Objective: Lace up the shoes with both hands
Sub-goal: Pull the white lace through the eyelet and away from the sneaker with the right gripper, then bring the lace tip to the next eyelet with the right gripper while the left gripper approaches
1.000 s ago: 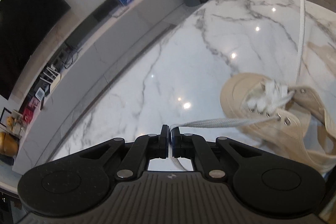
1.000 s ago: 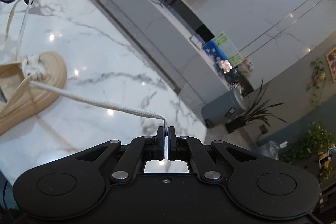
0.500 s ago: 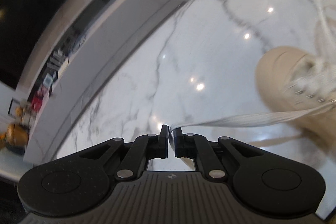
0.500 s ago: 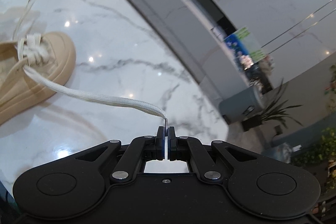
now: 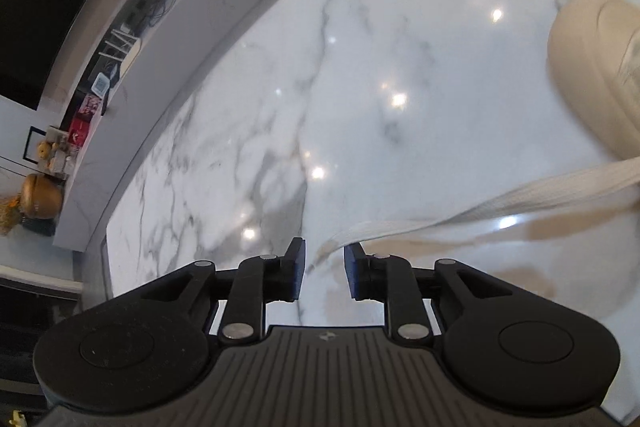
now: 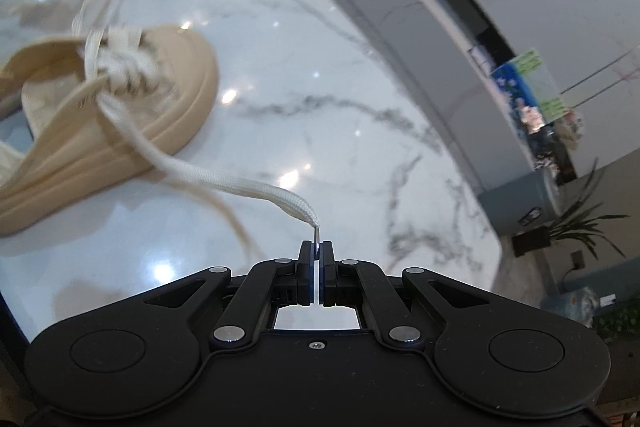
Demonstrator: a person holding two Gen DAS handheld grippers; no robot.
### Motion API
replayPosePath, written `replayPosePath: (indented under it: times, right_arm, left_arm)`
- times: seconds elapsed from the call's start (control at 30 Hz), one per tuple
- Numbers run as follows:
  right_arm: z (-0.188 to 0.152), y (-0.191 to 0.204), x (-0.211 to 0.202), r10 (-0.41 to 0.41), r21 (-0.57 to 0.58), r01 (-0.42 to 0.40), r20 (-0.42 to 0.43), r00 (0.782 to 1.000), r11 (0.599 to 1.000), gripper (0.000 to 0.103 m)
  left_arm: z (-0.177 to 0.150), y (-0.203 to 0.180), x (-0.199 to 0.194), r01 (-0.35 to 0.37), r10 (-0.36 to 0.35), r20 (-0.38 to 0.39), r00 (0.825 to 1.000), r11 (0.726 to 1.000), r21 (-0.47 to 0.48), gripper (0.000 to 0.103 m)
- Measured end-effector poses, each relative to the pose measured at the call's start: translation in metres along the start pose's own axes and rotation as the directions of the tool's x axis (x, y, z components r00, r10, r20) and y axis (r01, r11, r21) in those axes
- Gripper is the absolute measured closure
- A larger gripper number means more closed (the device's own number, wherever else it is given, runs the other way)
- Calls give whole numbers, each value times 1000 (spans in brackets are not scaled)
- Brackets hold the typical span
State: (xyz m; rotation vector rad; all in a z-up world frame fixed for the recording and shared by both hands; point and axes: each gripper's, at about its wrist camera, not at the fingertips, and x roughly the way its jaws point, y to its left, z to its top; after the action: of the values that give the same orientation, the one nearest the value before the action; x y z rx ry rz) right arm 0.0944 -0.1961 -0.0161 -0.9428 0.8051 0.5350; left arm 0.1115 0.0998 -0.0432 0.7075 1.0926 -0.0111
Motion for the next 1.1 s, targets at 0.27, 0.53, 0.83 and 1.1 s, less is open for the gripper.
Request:
replayPosePath:
  times: [0.27, 0.53, 0.83, 1.1]
  right_arm:
    - [8, 14, -9, 210, 22, -212, 68, 975, 977, 103]
    - [36, 17, -49, 336, 52, -352, 200, 920, 935, 103]
    - [77, 41, -61, 361, -23, -366, 236, 902, 930, 102]
    - [87, 54, -63, 443, -75, -438, 237, 865, 896, 95]
  left_arm:
    - [3, -5, -44, 121, -112, 140, 984, 991, -59, 73]
    - [0, -24, -91, 247, -236, 259, 937, 969, -10, 66]
    - [-9, -49, -115, 373, -365, 333, 870, 927, 40, 66]
    - [-10, -56, -111, 441, -416, 358, 836, 897, 13, 66]
